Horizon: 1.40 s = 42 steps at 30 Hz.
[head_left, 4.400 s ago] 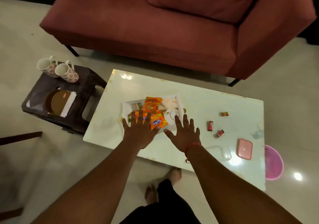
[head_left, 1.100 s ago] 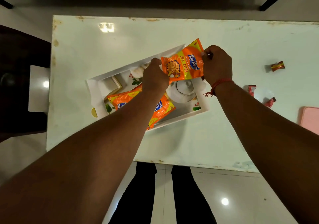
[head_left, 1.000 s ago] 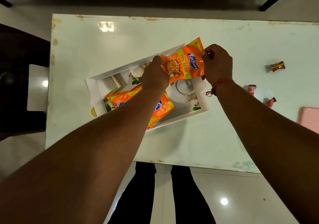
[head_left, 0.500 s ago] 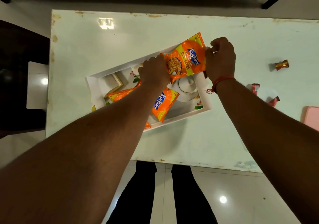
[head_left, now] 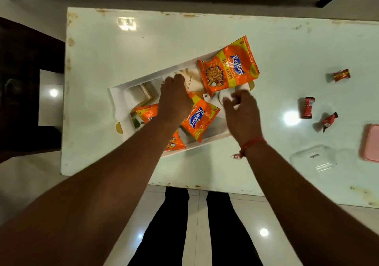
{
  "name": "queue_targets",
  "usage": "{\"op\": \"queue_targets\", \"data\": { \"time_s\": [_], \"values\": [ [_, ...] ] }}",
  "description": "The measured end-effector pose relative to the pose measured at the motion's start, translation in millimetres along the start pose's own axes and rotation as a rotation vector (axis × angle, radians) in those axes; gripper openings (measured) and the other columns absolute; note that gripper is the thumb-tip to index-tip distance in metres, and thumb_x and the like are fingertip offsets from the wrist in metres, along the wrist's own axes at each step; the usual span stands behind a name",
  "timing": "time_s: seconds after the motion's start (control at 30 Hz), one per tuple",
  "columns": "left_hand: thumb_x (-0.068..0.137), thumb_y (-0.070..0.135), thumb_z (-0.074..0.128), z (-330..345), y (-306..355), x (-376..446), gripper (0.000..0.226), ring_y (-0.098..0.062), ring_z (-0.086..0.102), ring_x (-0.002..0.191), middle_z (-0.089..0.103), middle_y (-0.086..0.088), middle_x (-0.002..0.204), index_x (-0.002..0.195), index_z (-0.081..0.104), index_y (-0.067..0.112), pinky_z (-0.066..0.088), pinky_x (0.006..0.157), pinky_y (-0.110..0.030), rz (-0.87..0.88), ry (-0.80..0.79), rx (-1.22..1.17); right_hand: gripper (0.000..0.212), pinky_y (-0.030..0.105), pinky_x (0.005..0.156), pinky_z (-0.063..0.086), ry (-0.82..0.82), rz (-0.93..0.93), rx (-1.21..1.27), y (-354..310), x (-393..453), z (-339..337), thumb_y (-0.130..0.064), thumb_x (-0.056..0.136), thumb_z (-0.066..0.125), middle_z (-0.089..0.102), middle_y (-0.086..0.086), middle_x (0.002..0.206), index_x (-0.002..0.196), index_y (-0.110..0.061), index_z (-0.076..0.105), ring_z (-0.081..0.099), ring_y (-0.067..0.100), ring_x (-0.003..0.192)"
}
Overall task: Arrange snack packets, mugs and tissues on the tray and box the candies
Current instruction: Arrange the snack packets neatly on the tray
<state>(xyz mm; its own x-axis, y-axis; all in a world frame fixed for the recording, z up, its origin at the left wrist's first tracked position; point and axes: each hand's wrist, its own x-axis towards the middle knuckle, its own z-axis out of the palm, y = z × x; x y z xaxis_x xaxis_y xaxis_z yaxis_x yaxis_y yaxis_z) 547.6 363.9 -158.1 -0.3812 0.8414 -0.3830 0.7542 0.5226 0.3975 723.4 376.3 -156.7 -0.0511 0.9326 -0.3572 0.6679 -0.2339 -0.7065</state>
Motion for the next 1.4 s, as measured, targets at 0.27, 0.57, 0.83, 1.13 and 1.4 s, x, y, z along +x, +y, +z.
{"op": "queue_targets", "data": {
  "time_s": [0.27, 0.57, 0.83, 1.13, 1.4],
  "values": [
    [0.089, 0.011, 0.056, -5.9, -7.4, -2.1, 0.04, -0.036, 0.056, 0.113, 0.058, -0.017, 0.121, 0.129, 0.049, 0.011, 0.047, 0.085, -0.041, -0.017, -0.055, 0.029, 0.02, 0.032, 0.075, 0.053, -0.117, 0.347, 0.311, 3.1, -23.8, 24.6, -0.009, 0.088, 0.059, 0.068, -0.002, 0.088, 0.105, -0.019, 0.06, 0.066, 0.018, 0.086],
    [0.09, 0.021, 0.055, 11.0, 30.0, -29.6, 0.027, -0.033, 0.062, 0.1, 0.065, -0.014, 0.109, 0.113, 0.058, 0.009, 0.049, 0.08, -0.04, 0.086, -0.065, 0.062, 0.025, 0.018, 0.081, 0.043, 0.098, 0.137, 0.008, 17.0, 7.1, -29.0, -0.014, 0.096, 0.047, 0.066, 0.005, 0.115, 0.113, -0.013, 0.065, 0.06, 0.016, 0.1],
    [0.089, 0.026, 0.055, 34.2, 48.3, -42.6, 0.026, -0.033, 0.062, 0.103, 0.063, -0.012, 0.111, 0.11, 0.059, 0.012, 0.045, 0.085, -0.043, 0.172, -0.135, 0.225, 0.027, 0.021, 0.086, 0.044, 0.055, 0.041, -0.149, 32.8, 37.3, -55.7, -0.018, 0.099, 0.046, 0.064, 0.011, 0.12, 0.118, -0.012, 0.065, 0.062, 0.023, 0.108],
    [0.094, 0.031, 0.058, 65.5, 52.4, -58.0, 0.038, -0.03, 0.057, 0.115, 0.057, -0.012, 0.123, 0.126, 0.049, 0.012, 0.051, 0.09, -0.044, 0.057, -0.23, 0.03, 0.029, 0.02, 0.086, 0.04, 0.037, -0.016, -0.199, 37.0, 56.5, -65.3, -0.016, 0.099, 0.045, 0.065, 0.011, 0.121, 0.118, -0.012, 0.067, 0.061, 0.022, 0.109],
    [0.09, 0.015, 0.056, 51.8, 49.7, -29.1, 0.028, -0.032, 0.055, 0.112, 0.057, -0.015, 0.119, 0.116, 0.055, 0.006, 0.042, 0.088, -0.036, -0.035, 0.11, -0.168, 0.025, 0.021, 0.086, 0.037, 0.115, -0.172, -0.211, 15.4, 81.2, -68.5, -0.025, 0.097, 0.05, 0.064, 0.01, 0.114, 0.11, -0.01, 0.064, 0.058, 0.022, 0.106]
  ]
}}
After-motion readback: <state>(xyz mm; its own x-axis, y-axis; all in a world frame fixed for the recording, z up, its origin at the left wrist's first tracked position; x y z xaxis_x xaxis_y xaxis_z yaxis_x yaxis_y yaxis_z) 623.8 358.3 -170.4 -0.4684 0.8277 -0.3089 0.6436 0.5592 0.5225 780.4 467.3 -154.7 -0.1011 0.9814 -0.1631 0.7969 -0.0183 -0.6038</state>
